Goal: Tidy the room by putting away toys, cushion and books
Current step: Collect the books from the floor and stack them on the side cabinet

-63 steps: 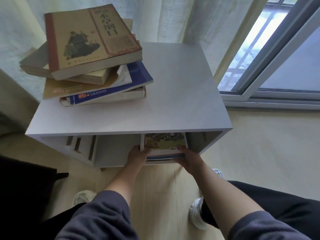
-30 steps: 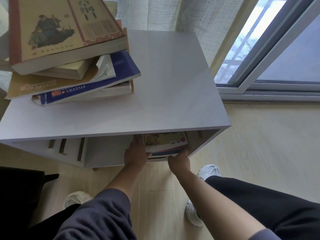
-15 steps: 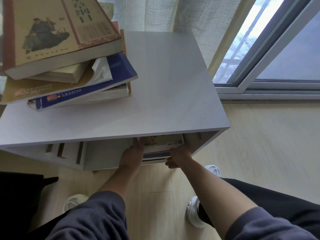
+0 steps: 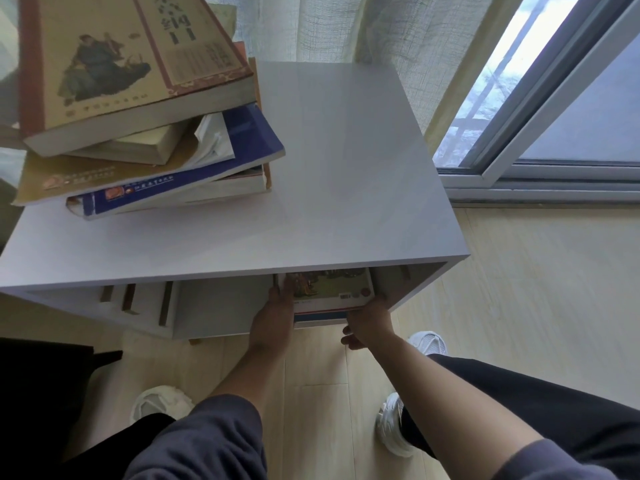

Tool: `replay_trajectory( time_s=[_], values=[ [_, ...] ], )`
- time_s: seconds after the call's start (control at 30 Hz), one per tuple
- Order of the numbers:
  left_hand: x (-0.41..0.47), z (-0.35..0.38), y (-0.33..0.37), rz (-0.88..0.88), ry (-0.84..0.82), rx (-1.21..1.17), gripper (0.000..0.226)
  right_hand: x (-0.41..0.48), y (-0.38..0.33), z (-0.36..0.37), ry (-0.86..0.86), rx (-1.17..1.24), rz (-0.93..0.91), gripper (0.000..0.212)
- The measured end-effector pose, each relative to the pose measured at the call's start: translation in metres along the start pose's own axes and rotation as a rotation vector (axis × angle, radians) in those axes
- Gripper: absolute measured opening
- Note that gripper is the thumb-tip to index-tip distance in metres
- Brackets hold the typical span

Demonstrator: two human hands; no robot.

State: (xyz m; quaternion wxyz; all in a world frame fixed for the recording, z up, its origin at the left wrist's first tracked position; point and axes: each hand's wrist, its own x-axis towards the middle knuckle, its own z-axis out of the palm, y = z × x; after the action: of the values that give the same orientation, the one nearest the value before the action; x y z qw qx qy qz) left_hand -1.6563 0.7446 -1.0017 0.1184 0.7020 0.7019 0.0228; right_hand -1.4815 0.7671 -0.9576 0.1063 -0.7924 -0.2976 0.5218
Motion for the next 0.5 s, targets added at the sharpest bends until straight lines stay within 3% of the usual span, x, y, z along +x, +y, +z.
replay_trajectory(
  time_s=[0.13, 0.33, 0.4, 0.5],
  values=[
    [-0.001, -0.001, -0.001, 0.009, 0.042, -0.018, 0.086, -0.003, 0.014, 0.0, 0.065, -0.128, -0.112, 0.046],
    [-0.013, -0.002, 0.005, -0.069, 0.018, -0.165, 0.079, -0.001, 0.031, 0.009, 0.151, -0.185, -0.156, 0.055],
    [-0.014, -0.003, 0.009, -0.174, -0.004, -0.323, 0.081, -0.001, 0.028, 0.013, 0.127, -0.021, -0.064, 0.051],
    [-0.009, -0.002, 0.011, -0.27, -0.072, -0.432, 0.06, -0.01, 0.016, 0.014, -0.03, 0.482, 0.145, 0.015]
  ],
)
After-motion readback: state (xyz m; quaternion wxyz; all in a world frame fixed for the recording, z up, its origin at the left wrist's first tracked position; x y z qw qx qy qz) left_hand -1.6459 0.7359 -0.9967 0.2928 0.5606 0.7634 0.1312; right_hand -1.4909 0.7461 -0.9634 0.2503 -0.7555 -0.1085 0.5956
